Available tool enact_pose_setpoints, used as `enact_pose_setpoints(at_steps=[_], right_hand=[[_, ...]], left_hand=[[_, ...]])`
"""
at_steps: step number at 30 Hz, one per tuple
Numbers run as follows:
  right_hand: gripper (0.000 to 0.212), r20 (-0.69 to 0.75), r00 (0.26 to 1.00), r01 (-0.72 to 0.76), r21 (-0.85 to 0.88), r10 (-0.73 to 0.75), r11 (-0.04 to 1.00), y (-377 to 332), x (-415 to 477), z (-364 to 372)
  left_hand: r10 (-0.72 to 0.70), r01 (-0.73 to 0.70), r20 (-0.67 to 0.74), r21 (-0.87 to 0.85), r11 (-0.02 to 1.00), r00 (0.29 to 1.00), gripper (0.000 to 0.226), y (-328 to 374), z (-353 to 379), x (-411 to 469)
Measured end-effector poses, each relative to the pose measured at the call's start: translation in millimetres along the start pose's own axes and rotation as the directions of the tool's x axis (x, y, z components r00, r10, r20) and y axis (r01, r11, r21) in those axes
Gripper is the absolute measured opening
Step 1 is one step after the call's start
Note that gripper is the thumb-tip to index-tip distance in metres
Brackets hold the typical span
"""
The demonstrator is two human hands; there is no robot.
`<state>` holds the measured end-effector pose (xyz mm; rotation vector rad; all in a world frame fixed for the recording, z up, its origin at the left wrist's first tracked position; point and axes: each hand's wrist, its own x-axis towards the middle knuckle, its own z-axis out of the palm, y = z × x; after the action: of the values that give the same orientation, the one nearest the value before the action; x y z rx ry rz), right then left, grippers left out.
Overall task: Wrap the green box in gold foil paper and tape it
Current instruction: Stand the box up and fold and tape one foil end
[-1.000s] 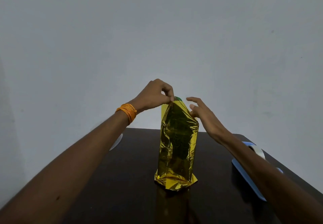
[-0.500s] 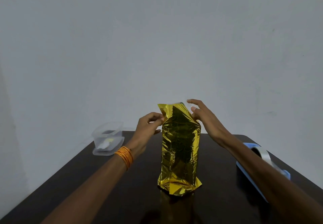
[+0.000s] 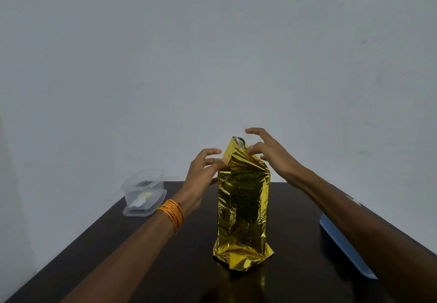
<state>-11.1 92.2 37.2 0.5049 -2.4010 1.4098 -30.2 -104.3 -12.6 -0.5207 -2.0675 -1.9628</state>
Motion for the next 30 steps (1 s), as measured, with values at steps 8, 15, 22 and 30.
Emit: enact_pose_setpoints(at_steps=[8,15,22,30], right_hand=[[0.045,0.099,0.994,-0.042,-0.139,0.056,0.989,-4,20,6],[0.053,-0.186,0.981,-0.047,0.001,0.046,0.999,-1,1,-13],[0.049,-0.050,0.999,-0.005,-0.047,0.003,0.999,9,-41,-13],[0.073,-0.050,0.995,0.085,-0.060,-0.088,0.995,-15,-39,-1]], left_hand=[[-0.009,0.008,0.072,0.020,1.000,0.997,0.013,7,0,-3],[-0.056,0.033,0.178,0.127,0.991,0.982,0.013,12,-6,4],[-0.128,0.053,0.267,0.271,0.961,0.955,0.024,20,-3,18],[-0.187,0.109,0.231,0.314,0.943,0.955,0.021,23,-1,26]])
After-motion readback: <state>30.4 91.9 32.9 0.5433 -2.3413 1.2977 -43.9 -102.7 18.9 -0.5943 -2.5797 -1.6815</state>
